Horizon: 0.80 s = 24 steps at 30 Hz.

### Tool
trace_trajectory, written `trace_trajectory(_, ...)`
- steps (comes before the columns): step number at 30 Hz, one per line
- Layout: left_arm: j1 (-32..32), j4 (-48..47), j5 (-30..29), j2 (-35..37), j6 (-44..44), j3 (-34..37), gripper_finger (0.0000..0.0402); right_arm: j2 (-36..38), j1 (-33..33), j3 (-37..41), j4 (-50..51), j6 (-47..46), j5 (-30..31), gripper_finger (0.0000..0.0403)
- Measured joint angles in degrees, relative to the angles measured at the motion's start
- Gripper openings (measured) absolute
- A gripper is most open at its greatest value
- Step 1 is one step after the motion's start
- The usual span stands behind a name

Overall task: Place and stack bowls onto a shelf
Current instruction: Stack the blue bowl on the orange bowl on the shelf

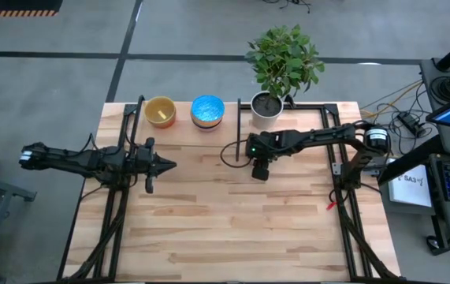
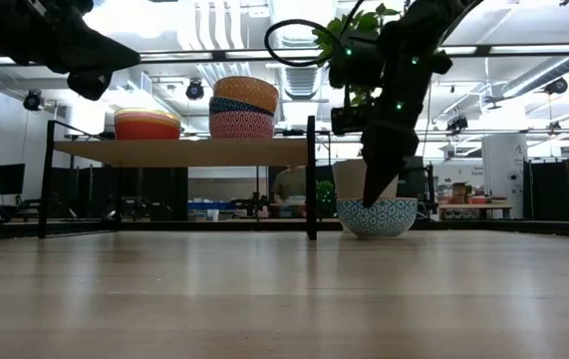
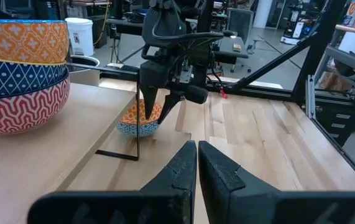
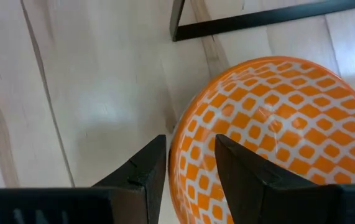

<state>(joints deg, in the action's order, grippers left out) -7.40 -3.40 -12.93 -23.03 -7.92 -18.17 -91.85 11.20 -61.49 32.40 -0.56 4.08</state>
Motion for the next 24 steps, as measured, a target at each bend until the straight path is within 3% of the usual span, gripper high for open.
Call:
trace_trajectory(14,0.0,0.4,0.0,0.0,0.0,0.0,0.0,-4.3,0.0,0.2,-1.9,-1.7,1.0,0.0123)
trace_trajectory(18,0.0,0.4,0.0,0.0,0.0,0.0,0.0,-4.3,0.0,0.2,-1.9,-1.9,1.8,0.0096)
trace_trajectory(24,0.0,0.4,0.0,0.0,0.0,0.0,0.0,-3.9,-0.1,0.2,-1.1,-0.9,2.0,0.0025)
